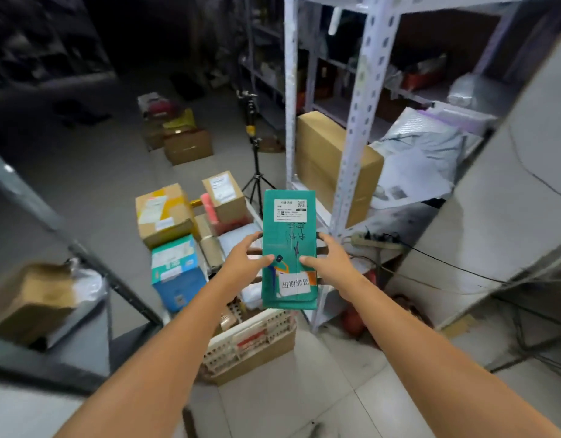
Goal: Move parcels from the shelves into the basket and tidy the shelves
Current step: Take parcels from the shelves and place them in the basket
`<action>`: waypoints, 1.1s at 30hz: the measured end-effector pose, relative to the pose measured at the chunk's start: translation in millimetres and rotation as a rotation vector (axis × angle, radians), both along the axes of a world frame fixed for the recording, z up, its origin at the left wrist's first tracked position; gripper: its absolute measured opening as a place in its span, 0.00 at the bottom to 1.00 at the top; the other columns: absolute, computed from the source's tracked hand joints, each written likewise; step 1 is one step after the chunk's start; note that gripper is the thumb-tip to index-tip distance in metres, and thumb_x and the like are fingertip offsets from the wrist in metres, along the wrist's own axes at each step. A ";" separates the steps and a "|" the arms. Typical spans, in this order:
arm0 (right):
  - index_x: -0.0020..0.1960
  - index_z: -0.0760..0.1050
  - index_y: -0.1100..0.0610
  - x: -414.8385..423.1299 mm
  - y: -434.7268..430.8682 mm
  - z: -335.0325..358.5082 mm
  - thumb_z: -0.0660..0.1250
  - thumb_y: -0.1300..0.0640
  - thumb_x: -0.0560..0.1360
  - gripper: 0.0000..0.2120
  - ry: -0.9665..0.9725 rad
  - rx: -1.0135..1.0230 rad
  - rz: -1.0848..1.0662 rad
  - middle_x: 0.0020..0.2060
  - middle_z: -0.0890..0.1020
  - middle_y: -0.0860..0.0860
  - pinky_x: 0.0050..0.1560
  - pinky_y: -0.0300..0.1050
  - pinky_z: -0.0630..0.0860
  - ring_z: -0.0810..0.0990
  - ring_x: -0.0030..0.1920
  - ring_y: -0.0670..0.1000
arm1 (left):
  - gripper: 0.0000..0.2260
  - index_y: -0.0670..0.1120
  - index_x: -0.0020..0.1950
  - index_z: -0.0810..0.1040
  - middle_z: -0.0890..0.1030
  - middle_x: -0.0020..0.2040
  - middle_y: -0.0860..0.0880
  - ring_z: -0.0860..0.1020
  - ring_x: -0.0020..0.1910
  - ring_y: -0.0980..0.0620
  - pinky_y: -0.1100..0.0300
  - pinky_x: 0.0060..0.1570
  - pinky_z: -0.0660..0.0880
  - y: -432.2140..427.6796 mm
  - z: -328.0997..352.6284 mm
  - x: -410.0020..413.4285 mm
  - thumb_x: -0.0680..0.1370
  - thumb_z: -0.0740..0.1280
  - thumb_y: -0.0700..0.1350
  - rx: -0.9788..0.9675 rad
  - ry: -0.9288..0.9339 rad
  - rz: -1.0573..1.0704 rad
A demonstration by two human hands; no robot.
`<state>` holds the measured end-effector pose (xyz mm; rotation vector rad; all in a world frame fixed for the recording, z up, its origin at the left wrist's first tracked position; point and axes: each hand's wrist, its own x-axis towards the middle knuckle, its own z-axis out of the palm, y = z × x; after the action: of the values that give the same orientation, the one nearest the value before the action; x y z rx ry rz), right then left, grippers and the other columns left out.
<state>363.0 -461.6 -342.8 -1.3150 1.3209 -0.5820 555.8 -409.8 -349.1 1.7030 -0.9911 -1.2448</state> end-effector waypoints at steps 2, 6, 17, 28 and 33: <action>0.70 0.66 0.48 23.4 -14.9 -10.8 0.73 0.62 0.74 0.29 0.011 0.014 0.042 0.60 0.80 0.53 0.47 0.58 0.83 0.84 0.50 0.54 | 0.25 0.58 0.72 0.66 0.75 0.59 0.48 0.78 0.54 0.52 0.60 0.37 0.77 -3.9 -5.8 18.3 0.79 0.69 0.43 0.022 0.003 0.050; 0.71 0.66 0.49 61.1 -54.8 -30.4 0.74 0.61 0.73 0.30 0.015 0.025 0.138 0.60 0.79 0.51 0.47 0.60 0.83 0.84 0.51 0.54 | 0.24 0.63 0.67 0.67 0.75 0.57 0.50 0.80 0.53 0.52 0.58 0.38 0.79 -22.8 -22.4 44.5 0.78 0.70 0.42 0.064 0.051 0.198; 0.72 0.67 0.52 119.0 -143.3 -115.3 0.73 0.62 0.74 0.29 0.178 0.067 0.343 0.50 0.78 0.46 0.51 0.56 0.82 0.82 0.54 0.54 | 0.26 0.58 0.70 0.67 0.77 0.55 0.48 0.80 0.55 0.47 0.50 0.44 0.81 -76.2 -110.7 81.4 0.78 0.69 0.37 0.177 0.224 0.382; 0.75 0.64 0.52 154.8 -179.4 -199.1 0.70 0.63 0.76 0.30 0.315 0.034 0.355 0.65 0.77 0.50 0.34 0.29 0.72 0.76 0.50 0.43 | 0.34 0.60 0.76 0.61 0.78 0.52 0.48 0.80 0.49 0.52 0.58 0.34 0.80 -119.3 -196.3 109.7 0.77 0.68 0.33 0.273 0.294 0.374; 0.74 0.64 0.49 155.8 -184.5 -218.6 0.69 0.62 0.77 0.29 0.341 0.062 0.326 0.65 0.76 0.51 0.38 0.37 0.78 0.78 0.49 0.44 | 0.36 0.60 0.76 0.60 0.81 0.53 0.47 0.82 0.50 0.55 0.43 0.53 0.80 -126.5 -216.6 114.3 0.77 0.69 0.33 0.277 0.288 0.341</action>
<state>518.9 -646.1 -561.4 -1.5854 1.3425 -0.0915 670.1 -536.4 -565.7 1.7446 -0.3520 -1.3907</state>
